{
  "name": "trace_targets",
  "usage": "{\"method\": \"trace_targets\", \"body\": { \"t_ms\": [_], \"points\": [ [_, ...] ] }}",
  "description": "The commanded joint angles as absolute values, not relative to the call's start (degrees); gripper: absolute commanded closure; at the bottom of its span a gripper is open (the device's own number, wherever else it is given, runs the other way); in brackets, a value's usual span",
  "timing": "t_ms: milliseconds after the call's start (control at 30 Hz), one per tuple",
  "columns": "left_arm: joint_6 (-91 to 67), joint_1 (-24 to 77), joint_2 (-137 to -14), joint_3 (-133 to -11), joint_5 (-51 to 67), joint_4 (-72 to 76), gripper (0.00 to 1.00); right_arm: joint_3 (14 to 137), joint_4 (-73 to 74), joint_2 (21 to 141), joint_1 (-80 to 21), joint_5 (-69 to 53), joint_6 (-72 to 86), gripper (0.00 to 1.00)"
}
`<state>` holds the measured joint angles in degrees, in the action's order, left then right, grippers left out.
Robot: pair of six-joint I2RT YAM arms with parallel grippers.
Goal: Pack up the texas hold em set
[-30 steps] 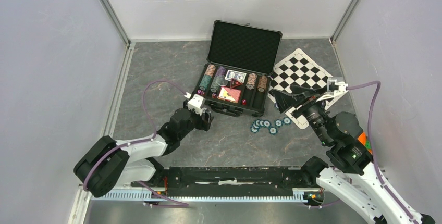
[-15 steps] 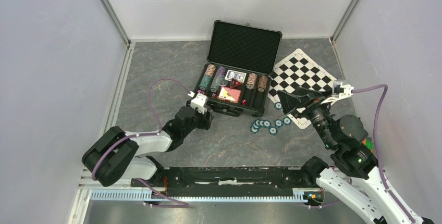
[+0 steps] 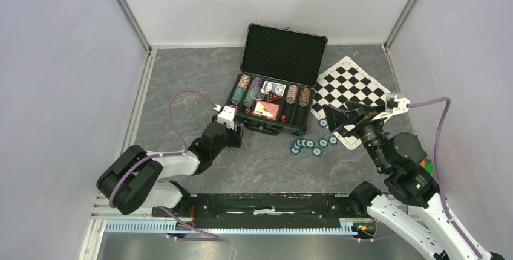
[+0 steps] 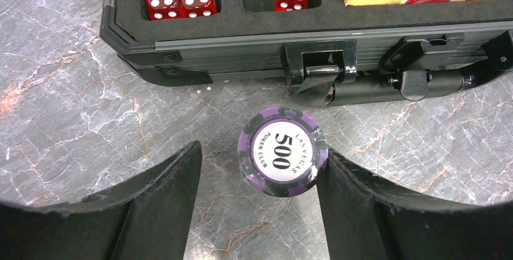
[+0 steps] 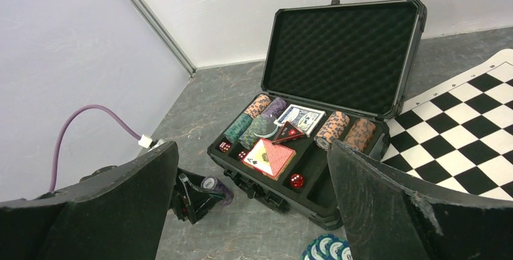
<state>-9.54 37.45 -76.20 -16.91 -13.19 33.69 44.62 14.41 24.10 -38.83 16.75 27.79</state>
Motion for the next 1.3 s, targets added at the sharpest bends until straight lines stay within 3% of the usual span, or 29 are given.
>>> {"method": "trace_targets", "body": {
  "t_ms": [0, 133, 267, 367, 467, 600, 900, 1067, 1200, 1267],
  "points": [
    [-9.87, 36.91, -78.15, -19.34, -12.36, 37.38, 0.3, 46.8, 13.81, 25.18, -38.82, 17.21, 27.63, 0.01],
    [-9.0, 36.91, -79.49, -20.33, -9.15, 36.65, 0.45, 45.68, 16.51, 24.11, -38.84, 18.85, 27.73, 0.01],
    [-5.8, 36.91, -77.69, -20.5, -5.16, 35.08, 0.72, 41.96, 16.67, 21.54, -38.84, 19.18, 26.34, 0.01],
    [-4.88, 36.91, -75.77, -20.98, -4.06, 32.38, 0.87, 40.26, 17.85, 22.5, -38.78, 18.83, 25.53, 0.01],
    [-5.54, 36.91, -72.59, -20.94, -3.17, 29.6, 0.95, 38.59, 17.97, 24.99, -38.84, 15.2, 23.71, 0.01],
    [-11.51, 36.91, -66.04, -21.08, -2.54, 23.25, 0.98, 35.27, 17.83, 26.81, -38.78, 12.86, 22.36, 0.01],
    [-27.22, 36.91, -53.72, -33.21, -0.69, -9.28, 0.98, 32.23, 17.41, 29.62, -38.78, 11.67, 18.95, 0.01],
    [-31.0, 36.91, -56.01, -42.53, 6.84, -17.22, 0.98, 32.85, 15.41, 35.28, -38.83, 7.7, 15.26, 0.01],
    [-33.12, 36.91, -60.57, -47.8, 16.04, -17.68, 0.98, 30.59, 7.05, 38.33, -38.83, -5.15, 12.0, 0.01],
    [-34.71, 36.91, -61.91, -48.55, 19.18, -15.66, 0.98, 30.07, 3.21, 40.06, -38.85, -9.75, 12.1, 0.07]
  ]
}}
